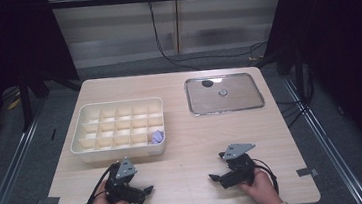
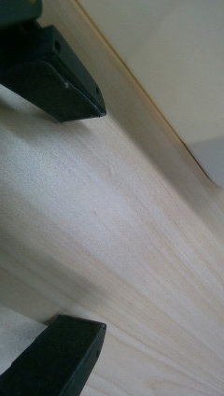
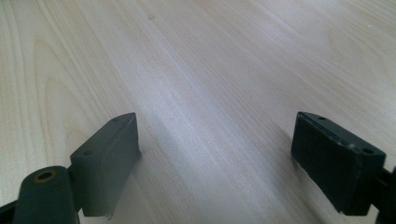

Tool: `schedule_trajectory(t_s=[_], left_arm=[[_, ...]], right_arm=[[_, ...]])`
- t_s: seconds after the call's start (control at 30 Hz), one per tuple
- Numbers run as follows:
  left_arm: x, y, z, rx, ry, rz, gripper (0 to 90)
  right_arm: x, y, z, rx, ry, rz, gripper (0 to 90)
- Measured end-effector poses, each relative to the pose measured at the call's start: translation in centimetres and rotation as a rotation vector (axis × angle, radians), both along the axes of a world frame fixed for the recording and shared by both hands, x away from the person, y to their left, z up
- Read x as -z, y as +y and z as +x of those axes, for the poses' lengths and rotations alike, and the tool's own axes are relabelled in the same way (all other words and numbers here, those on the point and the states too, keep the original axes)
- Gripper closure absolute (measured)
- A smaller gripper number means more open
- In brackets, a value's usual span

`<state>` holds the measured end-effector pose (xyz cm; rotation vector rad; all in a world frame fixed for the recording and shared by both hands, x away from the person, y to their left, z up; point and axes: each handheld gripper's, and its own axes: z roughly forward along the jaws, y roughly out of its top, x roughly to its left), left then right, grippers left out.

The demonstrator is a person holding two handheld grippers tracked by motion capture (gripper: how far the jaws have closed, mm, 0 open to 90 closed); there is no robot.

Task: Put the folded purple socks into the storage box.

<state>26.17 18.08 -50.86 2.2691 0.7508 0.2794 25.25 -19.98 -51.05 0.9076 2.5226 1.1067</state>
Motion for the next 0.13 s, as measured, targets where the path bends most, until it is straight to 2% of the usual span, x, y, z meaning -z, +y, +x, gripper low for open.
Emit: schedule_trajectory(t_s=[0.13], left_arm=[[-0.01, -0.01, -0.02, -0.003, -0.001, 0.003, 0.0]], right_arm=[[0.0, 0.0, 0.0, 0.0, 0.001, 0.0, 14.6]])
